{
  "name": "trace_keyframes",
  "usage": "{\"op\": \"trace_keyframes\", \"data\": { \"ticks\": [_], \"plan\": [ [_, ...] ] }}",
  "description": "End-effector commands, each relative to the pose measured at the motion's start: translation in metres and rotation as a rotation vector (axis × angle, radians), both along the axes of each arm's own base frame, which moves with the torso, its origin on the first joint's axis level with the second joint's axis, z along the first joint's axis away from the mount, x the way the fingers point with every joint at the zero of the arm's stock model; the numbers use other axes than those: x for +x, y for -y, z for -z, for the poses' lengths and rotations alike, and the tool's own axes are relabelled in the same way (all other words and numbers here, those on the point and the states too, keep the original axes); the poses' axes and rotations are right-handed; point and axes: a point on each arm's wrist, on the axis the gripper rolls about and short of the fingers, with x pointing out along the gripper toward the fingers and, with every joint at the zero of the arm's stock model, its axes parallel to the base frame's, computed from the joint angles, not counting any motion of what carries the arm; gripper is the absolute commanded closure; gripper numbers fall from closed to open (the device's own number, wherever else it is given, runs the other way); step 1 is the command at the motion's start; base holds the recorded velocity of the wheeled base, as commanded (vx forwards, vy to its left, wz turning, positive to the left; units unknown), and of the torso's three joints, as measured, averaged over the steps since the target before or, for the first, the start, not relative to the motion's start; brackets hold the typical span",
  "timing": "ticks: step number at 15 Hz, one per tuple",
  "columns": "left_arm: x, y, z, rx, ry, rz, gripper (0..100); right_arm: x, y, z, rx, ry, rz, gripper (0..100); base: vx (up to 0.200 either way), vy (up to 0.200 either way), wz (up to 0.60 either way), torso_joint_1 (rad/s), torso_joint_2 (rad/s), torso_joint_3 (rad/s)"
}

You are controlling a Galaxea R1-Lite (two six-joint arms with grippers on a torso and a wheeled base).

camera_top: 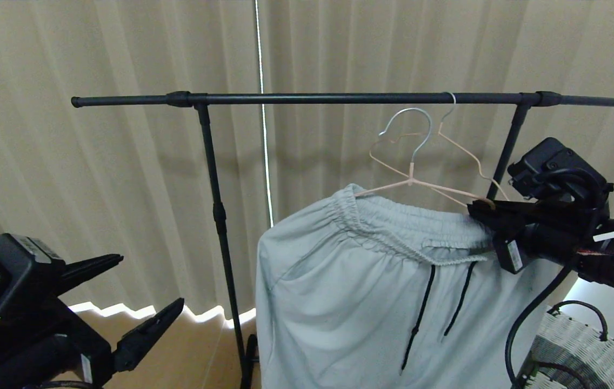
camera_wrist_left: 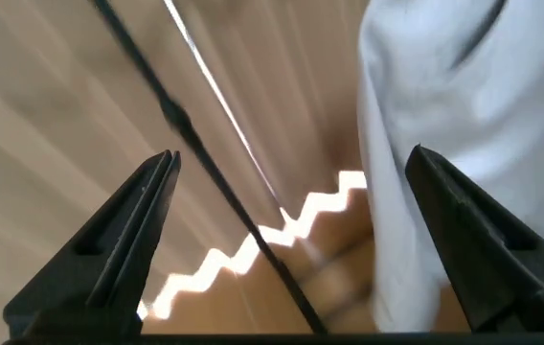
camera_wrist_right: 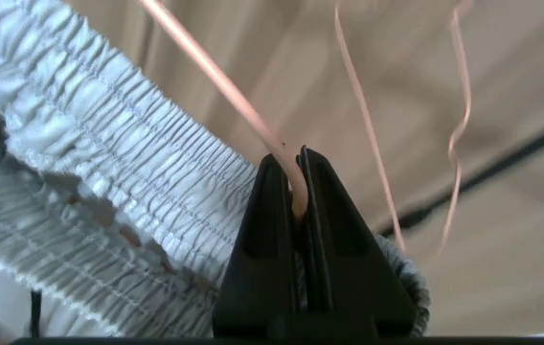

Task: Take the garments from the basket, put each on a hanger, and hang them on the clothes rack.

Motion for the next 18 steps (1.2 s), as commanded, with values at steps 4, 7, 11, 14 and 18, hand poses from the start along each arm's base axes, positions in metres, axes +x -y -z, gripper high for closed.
{"op": "trace_keyframes", "data": {
  "ticks": [4, 7, 11, 14, 18],
  "plan": [
    [-0.018, -0.010, -0.030, -0.200, -0.040, -0.050, 0, -0.009, 0.006, -0.015, -0.036, -0.037, 0.061, 100, 0.000, 0.000, 0.00, 0.000, 0.00, 0.000],
    [-0.035, -0.018, -0.022, -0.261, 0.000, -0.042, 0, -0.010, 0.013, -0.022, -0.048, -0.050, 0.110, 100, 0.000, 0.000, 0.00, 0.000, 0.00, 0.000],
    [-0.052, -0.027, -0.010, -0.282, 0.052, -0.041, 0, -0.008, 0.022, -0.038, 0.012, -0.099, 0.179, 100, 0.000, 0.000, 0.00, 0.000, 0.00, 0.000],
    [-0.052, -0.027, -0.012, -0.275, 0.061, -0.037, 0, -0.007, 0.022, -0.041, 0.039, -0.125, 0.196, 100, 0.000, 0.000, 0.00, 0.000, 0.00, 0.000],
    [-0.051, -0.027, -0.014, -0.222, 0.095, -0.030, 0, -0.006, 0.026, -0.043, 0.052, -0.114, 0.217, 100, 0.000, 0.000, 0.00, 0.000, 0.00, 0.000]
  ]
}}
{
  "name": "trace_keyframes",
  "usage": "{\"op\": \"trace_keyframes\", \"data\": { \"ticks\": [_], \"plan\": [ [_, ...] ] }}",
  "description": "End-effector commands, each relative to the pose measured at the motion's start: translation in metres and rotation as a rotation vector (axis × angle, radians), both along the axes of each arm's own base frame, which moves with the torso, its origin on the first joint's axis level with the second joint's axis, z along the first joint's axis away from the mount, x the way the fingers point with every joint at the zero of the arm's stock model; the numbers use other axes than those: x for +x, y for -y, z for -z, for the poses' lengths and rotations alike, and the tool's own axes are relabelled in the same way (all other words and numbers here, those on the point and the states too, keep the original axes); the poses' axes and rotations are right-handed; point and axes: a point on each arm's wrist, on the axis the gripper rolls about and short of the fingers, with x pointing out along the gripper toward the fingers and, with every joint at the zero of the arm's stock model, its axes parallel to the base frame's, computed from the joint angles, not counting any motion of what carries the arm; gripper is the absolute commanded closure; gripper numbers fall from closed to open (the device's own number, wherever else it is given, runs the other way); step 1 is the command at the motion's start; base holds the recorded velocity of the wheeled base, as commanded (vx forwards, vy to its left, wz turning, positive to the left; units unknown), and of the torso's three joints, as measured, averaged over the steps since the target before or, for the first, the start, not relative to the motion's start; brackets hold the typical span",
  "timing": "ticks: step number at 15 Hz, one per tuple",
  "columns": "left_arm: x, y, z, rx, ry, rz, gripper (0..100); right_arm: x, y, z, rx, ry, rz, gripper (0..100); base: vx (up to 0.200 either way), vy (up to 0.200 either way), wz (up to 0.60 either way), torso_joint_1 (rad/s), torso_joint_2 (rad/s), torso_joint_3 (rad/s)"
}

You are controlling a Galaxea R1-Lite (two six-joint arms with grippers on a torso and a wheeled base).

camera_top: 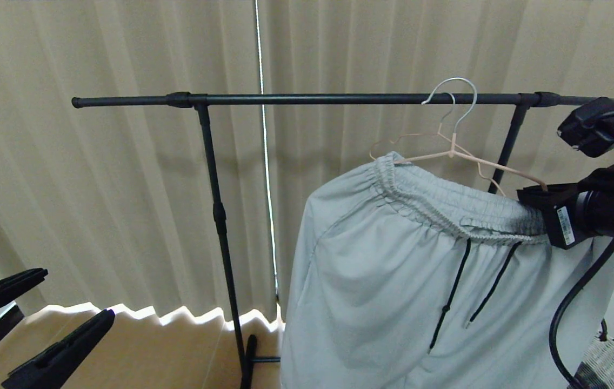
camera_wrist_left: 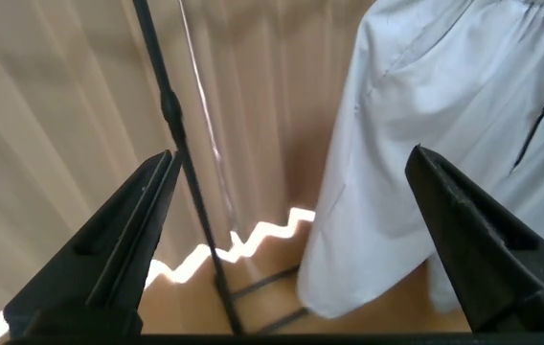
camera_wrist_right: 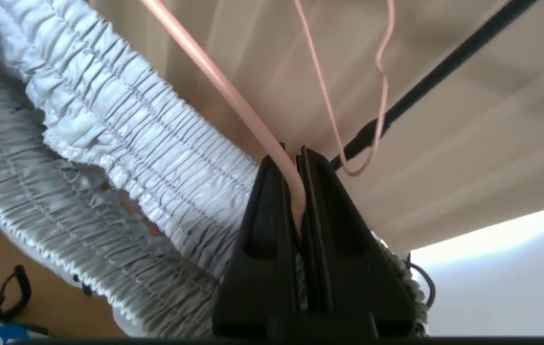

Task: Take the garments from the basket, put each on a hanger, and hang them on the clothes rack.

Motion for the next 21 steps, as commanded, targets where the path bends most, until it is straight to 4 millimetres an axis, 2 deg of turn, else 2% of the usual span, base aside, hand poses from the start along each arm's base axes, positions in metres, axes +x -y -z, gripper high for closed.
{"op": "trace_keyframes", "data": {
  "ticks": [1, 2, 8, 17, 21],
  "plan": [
    [0.001, 0.000, 0.000, 0.006, -0.002, -0.002, 0, 0.000, 0.001, 0.000, 0.002, 0.004, 0.004, 100, 0.000, 0.000, 0.00, 0.000, 0.00, 0.000],
    [0.001, 0.000, -0.001, 0.020, 0.011, -0.001, 0, -0.001, 0.001, -0.001, 0.005, 0.008, 0.002, 100, 0.000, 0.000, 0.00, 0.000, 0.00, 0.000],
    [0.001, 0.001, 0.001, 0.043, 0.009, 0.000, 0, -0.007, 0.003, -0.006, 0.035, 0.028, 0.011, 100, 0.200, 0.000, 0.00, -0.002, 0.00, 0.004],
    [0.001, 0.000, 0.003, 0.054, 0.005, 0.001, 0, -0.003, 0.000, -0.004, 0.032, 0.018, 0.003, 100, 0.200, 0.000, 0.00, 0.004, 0.00, 0.002],
    [0.001, 0.001, 0.005, 0.057, -0.001, 0.004, 0, 0.004, -0.002, 0.000, 0.046, 0.001, 0.015, 100, 0.000, 0.000, 0.00, 0.000, 0.00, 0.000]
  ]
}}
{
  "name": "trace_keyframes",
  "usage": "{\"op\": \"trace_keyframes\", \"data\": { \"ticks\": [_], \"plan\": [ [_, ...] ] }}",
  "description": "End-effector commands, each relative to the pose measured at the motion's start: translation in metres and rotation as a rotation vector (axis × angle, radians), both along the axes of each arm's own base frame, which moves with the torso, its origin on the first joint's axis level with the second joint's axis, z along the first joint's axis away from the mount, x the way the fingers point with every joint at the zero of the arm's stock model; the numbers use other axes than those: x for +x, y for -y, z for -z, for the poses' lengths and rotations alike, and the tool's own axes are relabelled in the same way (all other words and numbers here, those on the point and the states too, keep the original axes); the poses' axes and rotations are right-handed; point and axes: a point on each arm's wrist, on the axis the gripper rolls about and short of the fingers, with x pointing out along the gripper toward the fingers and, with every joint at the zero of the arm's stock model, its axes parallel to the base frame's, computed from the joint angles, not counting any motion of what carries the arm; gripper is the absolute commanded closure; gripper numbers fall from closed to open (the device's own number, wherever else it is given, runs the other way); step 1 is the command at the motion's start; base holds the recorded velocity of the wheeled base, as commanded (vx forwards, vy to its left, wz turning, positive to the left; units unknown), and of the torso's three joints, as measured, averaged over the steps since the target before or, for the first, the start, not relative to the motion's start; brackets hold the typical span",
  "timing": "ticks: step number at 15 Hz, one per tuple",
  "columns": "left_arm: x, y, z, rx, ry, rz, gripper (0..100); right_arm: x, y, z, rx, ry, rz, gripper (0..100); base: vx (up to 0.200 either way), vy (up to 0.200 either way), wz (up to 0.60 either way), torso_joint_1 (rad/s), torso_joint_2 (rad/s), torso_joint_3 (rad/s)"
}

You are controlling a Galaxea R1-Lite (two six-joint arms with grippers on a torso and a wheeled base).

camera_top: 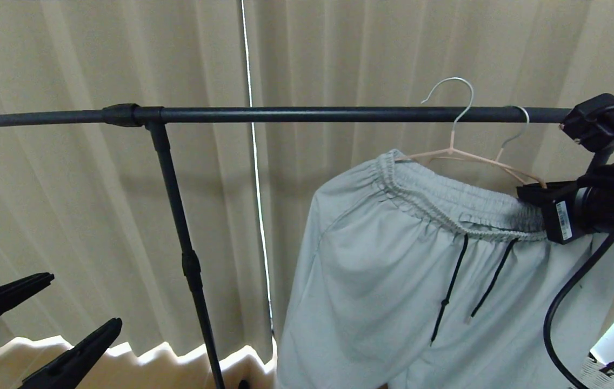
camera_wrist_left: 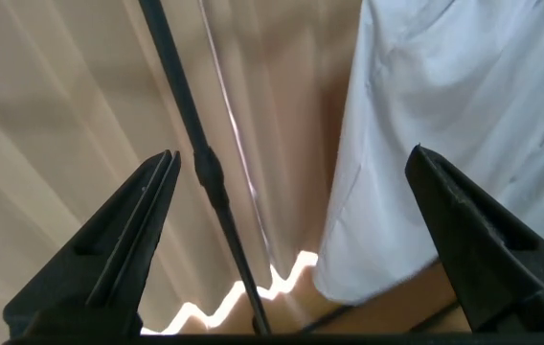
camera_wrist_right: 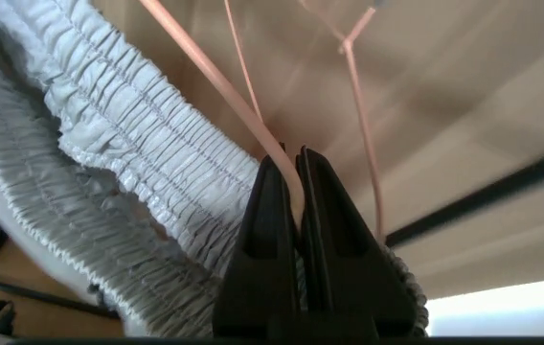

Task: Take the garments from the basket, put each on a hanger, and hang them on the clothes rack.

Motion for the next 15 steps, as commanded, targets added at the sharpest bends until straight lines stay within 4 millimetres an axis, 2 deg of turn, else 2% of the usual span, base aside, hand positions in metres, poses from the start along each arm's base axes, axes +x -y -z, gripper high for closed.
{"op": "trace_keyframes", "data": {
  "ticks": [1, 4, 9, 15],
  "plan": [
    [0.000, 0.001, 0.003, 0.007, -0.013, 0.008, 0, 0.007, -0.003, 0.004, -0.005, -0.020, 0.004, 100, 0.000, 0.000, 0.00, 0.000, 0.00, 0.000],
    [0.000, 0.001, 0.010, 0.049, -0.025, 0.019, 0, 0.027, -0.010, 0.004, -0.028, -0.022, 0.049, 100, 0.000, 0.000, 0.00, 0.000, 0.00, 0.000],
    [-0.003, 0.004, 0.014, 0.103, -0.009, 0.065, 0, 0.056, -0.035, 0.005, -0.057, -0.024, 0.059, 100, 0.000, 0.000, 0.00, 0.000, 0.00, 0.000],
    [-0.002, 0.004, 0.013, 0.108, -0.007, 0.065, 0, 0.062, -0.046, 0.014, -0.084, -0.044, 0.069, 100, 0.000, 0.000, 0.00, 0.000, 0.00, 0.000]
  ]
}}
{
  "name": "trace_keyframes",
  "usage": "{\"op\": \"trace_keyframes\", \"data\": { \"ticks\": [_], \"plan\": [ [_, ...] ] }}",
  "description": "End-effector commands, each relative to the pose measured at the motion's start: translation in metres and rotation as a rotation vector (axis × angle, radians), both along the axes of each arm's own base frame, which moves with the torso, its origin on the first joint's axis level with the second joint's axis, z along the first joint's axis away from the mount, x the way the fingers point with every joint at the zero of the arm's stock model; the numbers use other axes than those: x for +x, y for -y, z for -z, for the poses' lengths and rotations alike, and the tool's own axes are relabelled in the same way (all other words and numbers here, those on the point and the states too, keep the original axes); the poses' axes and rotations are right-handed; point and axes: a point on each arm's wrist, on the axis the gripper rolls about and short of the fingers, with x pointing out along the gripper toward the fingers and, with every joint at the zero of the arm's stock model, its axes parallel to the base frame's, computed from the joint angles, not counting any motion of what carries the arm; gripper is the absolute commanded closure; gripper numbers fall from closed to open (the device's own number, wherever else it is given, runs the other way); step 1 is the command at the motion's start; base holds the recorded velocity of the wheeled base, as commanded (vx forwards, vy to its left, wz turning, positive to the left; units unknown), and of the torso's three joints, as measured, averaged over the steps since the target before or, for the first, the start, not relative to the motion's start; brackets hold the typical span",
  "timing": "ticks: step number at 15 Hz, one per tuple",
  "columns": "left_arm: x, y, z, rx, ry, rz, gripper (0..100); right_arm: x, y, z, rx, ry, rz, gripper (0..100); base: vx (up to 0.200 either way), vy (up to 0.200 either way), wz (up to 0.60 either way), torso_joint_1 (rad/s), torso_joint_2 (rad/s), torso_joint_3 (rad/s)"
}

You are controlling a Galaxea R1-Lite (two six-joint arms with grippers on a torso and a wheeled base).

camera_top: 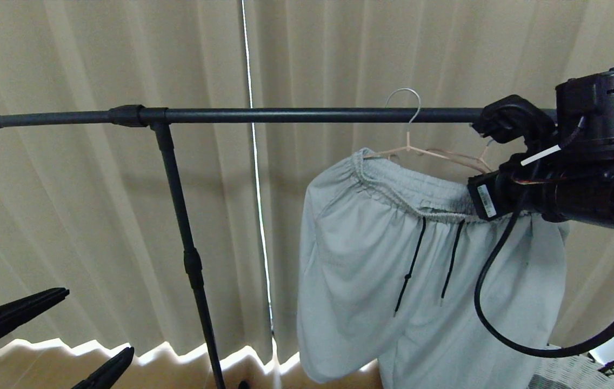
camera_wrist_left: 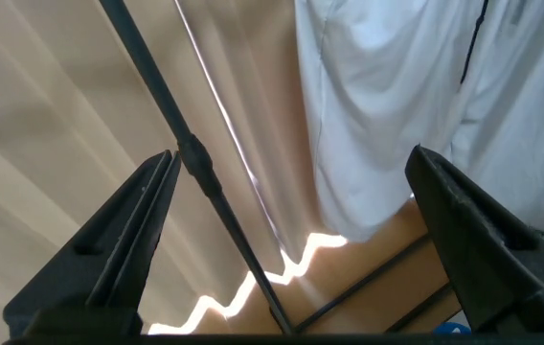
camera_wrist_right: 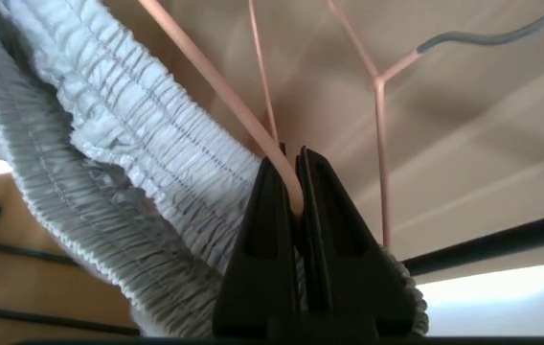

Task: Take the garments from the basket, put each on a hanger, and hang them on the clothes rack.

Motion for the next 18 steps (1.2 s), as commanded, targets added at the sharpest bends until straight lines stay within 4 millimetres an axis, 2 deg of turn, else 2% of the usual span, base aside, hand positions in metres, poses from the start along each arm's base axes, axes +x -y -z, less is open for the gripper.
{"op": "trace_keyframes", "data": {
  "ticks": [1, 12, 13, 18],
  "plan": [
    [0.000, 0.000, 0.000, 0.001, -0.001, -0.002, 0, 0.002, -0.005, 0.004, -0.008, -0.014, -0.014, 100, 0.000, 0.000, 0.00, 0.000, 0.00, 0.000],
    [-0.003, -0.002, -0.003, -0.011, 0.022, -0.004, 0, -0.004, -0.025, 0.013, -0.023, -0.039, -0.080, 100, 0.000, 0.000, 0.00, 0.000, 0.00, 0.000],
    [-0.003, -0.002, -0.003, -0.012, 0.024, -0.004, 0, -0.004, -0.025, 0.012, -0.021, -0.038, -0.083, 0, 0.000, 0.000, 0.00, 0.000, 0.00, 0.000],
    [-0.003, -0.002, -0.004, -0.013, 0.026, -0.004, 0, -0.014, -0.027, 0.011, 0.000, -0.021, -0.113, 0, 0.000, 0.000, 0.00, 0.000, 0.00, 0.000]
  ]
}}
